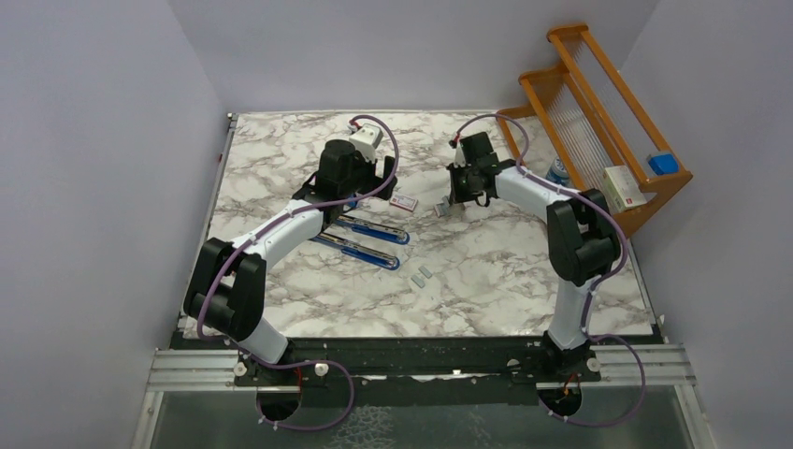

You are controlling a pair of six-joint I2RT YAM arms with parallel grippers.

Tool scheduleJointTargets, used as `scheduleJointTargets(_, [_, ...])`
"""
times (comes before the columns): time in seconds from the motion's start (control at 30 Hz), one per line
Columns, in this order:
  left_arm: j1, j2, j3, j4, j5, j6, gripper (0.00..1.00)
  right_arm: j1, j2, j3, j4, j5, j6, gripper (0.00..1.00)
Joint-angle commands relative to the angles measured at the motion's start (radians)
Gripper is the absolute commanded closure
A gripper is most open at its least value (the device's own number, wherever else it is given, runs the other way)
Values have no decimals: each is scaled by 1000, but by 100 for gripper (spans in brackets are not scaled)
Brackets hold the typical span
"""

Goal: Load the staples into the stapler

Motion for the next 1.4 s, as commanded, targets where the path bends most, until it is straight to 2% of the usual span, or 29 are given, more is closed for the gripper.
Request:
scheduleJointTargets(0.0, [4,8,42,10,38,-18,6,0,-52,-8,3,12,17,99])
scheduleJointTargets(0.23, [4,2,45,33,30,-167,2,0,-136,-43,11,-6,71,99])
scheduleJointTargets(0.33, [6,-7,40,34,24,-325,2,0,-182,-70,21,-18,101,99])
scheduleJointTargets(0.47, [-4,-13,11,77,28,-627,2,2,-267,-129,57,-29,153,99])
scheduleJointTargets(0.57, [-51,2,36,61,-4,-741,3,1,-333,-176,69,-9,190,99])
scheduleJointTargets(0.73, [-177,58,147,-42,-118,-802,5,5,-451,-258,102,13,232,99])
scheduleJointTargets(0.83, [-221,110,204,-87,-135,-835,5,5,-510,-301,123,19,251,99])
scheduleJointTargets(1.13, [-281,223,340,-182,-131,-815,13,8,-579,-373,154,0,266,99])
scheduleJointTargets(1.37, [-287,240,349,-214,-120,-835,21,7,-588,-373,166,-3,268,99])
